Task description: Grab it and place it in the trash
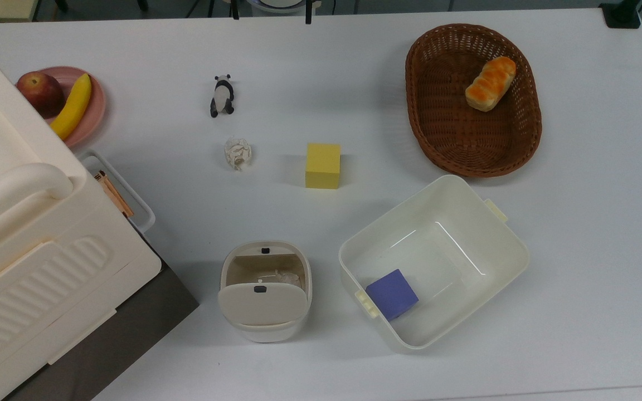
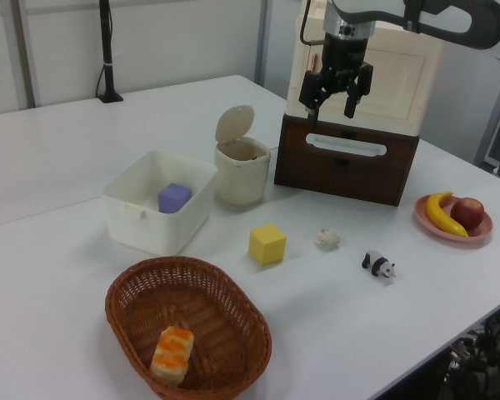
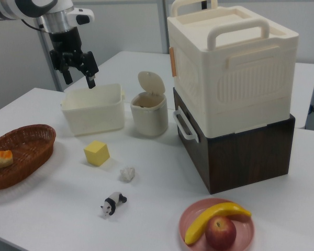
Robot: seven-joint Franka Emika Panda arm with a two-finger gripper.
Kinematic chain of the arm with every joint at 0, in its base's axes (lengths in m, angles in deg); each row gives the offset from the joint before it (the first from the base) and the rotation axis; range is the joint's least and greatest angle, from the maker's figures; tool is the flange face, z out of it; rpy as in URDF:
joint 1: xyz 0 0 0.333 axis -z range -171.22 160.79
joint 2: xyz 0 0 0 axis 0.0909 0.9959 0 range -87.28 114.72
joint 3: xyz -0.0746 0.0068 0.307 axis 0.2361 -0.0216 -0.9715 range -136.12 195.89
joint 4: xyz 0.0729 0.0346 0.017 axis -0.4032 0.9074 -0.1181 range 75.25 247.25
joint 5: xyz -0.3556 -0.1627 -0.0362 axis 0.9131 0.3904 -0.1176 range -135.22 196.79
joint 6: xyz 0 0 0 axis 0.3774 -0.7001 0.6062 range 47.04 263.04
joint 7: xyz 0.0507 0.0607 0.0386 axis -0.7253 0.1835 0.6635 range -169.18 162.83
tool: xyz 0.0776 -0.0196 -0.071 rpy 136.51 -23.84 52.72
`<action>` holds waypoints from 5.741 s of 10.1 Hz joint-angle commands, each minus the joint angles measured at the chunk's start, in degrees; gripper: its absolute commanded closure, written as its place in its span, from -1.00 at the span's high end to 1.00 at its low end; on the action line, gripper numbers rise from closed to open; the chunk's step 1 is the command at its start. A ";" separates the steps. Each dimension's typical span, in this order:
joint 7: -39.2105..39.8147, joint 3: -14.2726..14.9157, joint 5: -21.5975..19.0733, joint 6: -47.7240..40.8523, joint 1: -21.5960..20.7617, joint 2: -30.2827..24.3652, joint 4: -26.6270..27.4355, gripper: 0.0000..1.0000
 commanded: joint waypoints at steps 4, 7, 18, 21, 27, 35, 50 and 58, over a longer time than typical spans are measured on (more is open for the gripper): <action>0.16 0.62 -1.05 -1.74 -0.09 -1.56 0.44 1.00; -0.72 0.27 -0.95 -0.86 -0.44 -1.13 0.62 1.00; -3.53 -0.88 -0.96 -2.00 -0.62 -0.07 1.58 1.00; -3.10 -0.88 -0.43 -0.69 -0.10 -0.06 2.19 1.00; -3.09 -0.88 -0.34 24.33 3.42 -7.90 26.52 1.00; -3.62 -0.79 1.23 31.13 8.70 7.12 27.87 1.00; -4.84 -1.92 6.78 37.02 8.88 14.52 15.86 -1.00; -5.73 -5.27 7.65 55.63 8.96 21.44 3.28 -1.00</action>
